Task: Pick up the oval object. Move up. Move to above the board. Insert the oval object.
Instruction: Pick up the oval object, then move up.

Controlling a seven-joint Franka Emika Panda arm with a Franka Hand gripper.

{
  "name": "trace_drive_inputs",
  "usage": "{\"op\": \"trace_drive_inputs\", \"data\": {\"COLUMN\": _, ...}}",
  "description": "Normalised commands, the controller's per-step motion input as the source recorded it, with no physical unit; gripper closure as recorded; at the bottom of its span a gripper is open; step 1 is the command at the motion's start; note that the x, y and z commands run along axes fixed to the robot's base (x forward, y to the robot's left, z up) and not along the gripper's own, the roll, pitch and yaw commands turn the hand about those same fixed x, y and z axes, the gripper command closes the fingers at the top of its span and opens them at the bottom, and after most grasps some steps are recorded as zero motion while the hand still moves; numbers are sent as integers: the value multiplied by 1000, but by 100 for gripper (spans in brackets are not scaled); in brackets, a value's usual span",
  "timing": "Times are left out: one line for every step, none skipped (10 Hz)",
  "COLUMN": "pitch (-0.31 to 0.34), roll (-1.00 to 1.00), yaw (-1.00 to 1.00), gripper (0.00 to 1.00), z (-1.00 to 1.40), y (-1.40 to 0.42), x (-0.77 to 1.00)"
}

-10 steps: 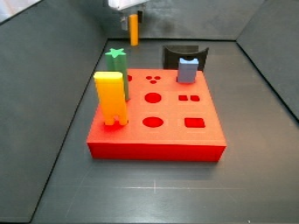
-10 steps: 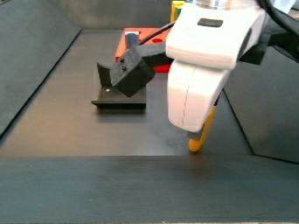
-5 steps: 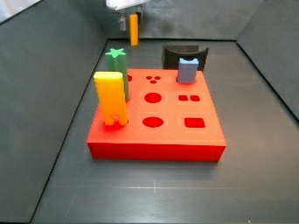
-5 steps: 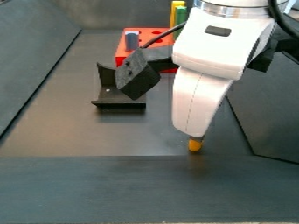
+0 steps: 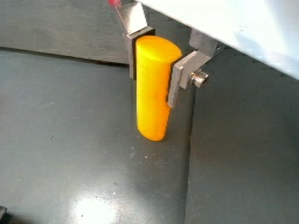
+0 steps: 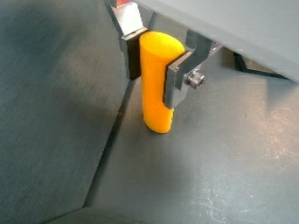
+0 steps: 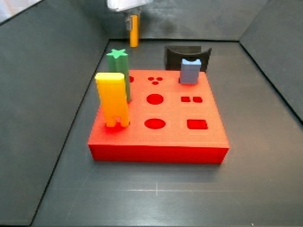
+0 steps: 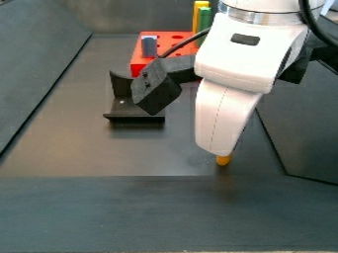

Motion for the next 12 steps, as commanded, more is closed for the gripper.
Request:
{"op": "trace_drive_inputs", "data": {"pitch": 0, "roll": 0, "yaw": 0, "gripper": 100, "z": 0, "y": 0, "x": 0}}
{"op": "trace_drive_inputs", "data": {"pitch": 0, "roll": 0, "yaw": 0, "gripper": 100, "z": 0, "y": 0, "x": 0}}
{"op": "trace_drive_inputs", "data": {"pitch": 0, "roll": 0, "yaw": 0, "gripper": 100, "z": 0, "y": 0, "x": 0}}
{"op": "trace_drive_inputs", "data": {"pitch": 0, "roll": 0, "yaw": 0, "gripper": 100, "z": 0, "y": 0, "x": 0}}
{"op": "trace_drive_inputs", "data": {"pitch": 0, "roll": 0, "yaw": 0, "gripper": 100, "z": 0, "y": 0, "x": 0}}
{"op": "trace_drive_inputs", "data": {"pitch": 0, "roll": 0, "yaw": 0, "gripper": 100, "z": 0, "y": 0, "x": 0}}
{"op": "trace_drive_inputs", "data": {"pitch": 0, "roll": 0, "yaw": 0, "gripper": 100, "z": 0, "y": 0, "x": 0}}
{"op": "trace_drive_inputs", "data": {"pitch": 0, "roll": 0, "yaw": 0, "gripper": 100, "z": 0, "y": 0, "x": 0}}
{"op": "trace_drive_inputs", "data": {"pitch": 0, "roll": 0, "yaw": 0, "gripper": 100, "z": 0, "y": 0, "x": 0}}
{"op": "trace_drive_inputs", "data": {"pitch": 0, "roll": 0, "yaw": 0, "gripper": 100, "z": 0, "y": 0, "x": 0}}
{"op": "trace_drive_inputs", "data": {"pitch": 0, "roll": 0, "yaw": 0, "gripper": 100, "z": 833, "y": 0, "x": 0}}
{"op": "trace_drive_inputs", "data": {"pitch": 29, "roll": -15, "yaw": 20, "gripper": 100, "z": 792, "y": -7, "x": -85}}
